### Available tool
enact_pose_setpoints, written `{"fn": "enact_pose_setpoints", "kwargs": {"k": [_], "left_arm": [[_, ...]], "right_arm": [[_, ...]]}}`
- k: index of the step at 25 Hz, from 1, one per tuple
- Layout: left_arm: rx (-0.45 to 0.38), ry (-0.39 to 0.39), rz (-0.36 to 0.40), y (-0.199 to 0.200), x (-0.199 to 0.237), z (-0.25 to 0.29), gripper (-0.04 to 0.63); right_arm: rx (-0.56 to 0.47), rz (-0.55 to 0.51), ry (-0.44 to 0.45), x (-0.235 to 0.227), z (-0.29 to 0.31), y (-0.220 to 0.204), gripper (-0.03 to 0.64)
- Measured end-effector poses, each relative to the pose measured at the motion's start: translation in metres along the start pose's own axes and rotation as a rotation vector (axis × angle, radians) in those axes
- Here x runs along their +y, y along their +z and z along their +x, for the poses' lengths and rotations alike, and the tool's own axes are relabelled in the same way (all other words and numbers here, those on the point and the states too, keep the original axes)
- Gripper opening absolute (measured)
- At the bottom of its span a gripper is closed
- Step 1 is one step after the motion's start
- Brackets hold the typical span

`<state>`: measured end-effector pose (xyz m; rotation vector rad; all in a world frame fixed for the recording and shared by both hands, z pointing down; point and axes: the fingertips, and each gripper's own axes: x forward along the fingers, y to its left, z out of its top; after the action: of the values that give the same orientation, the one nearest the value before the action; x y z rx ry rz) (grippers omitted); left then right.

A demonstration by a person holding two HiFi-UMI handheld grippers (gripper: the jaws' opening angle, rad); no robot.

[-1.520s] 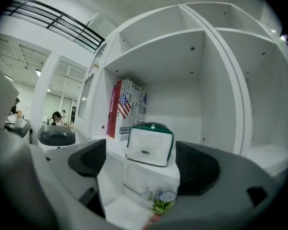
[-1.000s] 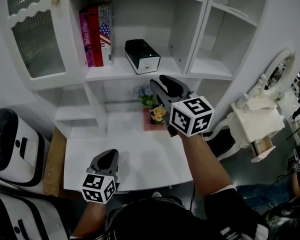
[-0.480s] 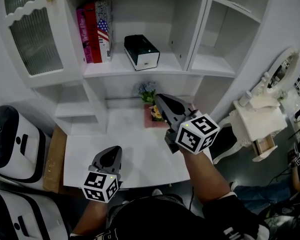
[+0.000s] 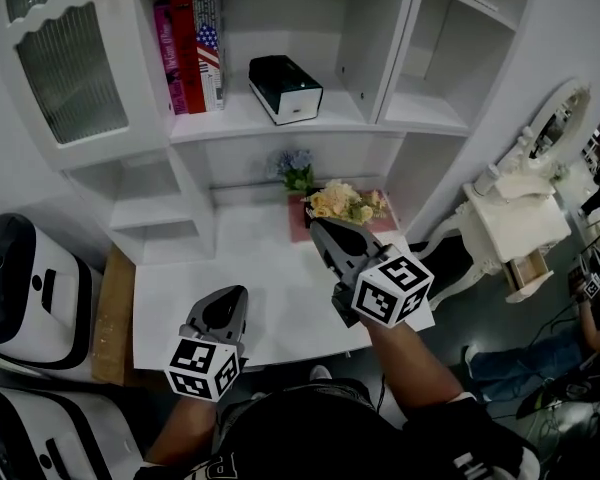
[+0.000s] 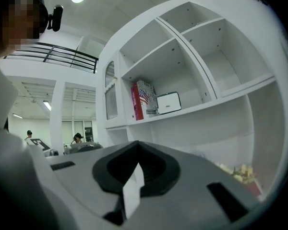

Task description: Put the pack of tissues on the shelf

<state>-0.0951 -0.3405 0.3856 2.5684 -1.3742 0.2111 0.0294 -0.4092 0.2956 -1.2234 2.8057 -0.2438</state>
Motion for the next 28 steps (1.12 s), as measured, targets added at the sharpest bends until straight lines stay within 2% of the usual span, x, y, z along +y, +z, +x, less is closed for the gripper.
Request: {"fn": "enact_pose_setpoints", "kwargs": {"k": [8,17,22,28], "left_arm": [[0.003,-0.082,0.013,-0.007,-0.001,-0.022,0.015],[0.025,-0.159,0.011,-0.024,0.0,-0.043,0.015],[0.021,-0.172,0.01,-0.026,-0.009,-0.05,0.015],[0.005,-0.146,0.007,-0.027,-0.029,-0.058,0.015]], "right_arm": [[-0.004,0.06,-0.019,0.037,-0.02,-0.033,0.008],[0.028,0.075,-0.092,0.074,-0.038,-0.071,0.008],[0.039,0.057,-0.108,0.085,-0.05,-0.077,0.008],[0.041,0.046,-0.086,0.092,-0.073,-0.08,0.008]]}}
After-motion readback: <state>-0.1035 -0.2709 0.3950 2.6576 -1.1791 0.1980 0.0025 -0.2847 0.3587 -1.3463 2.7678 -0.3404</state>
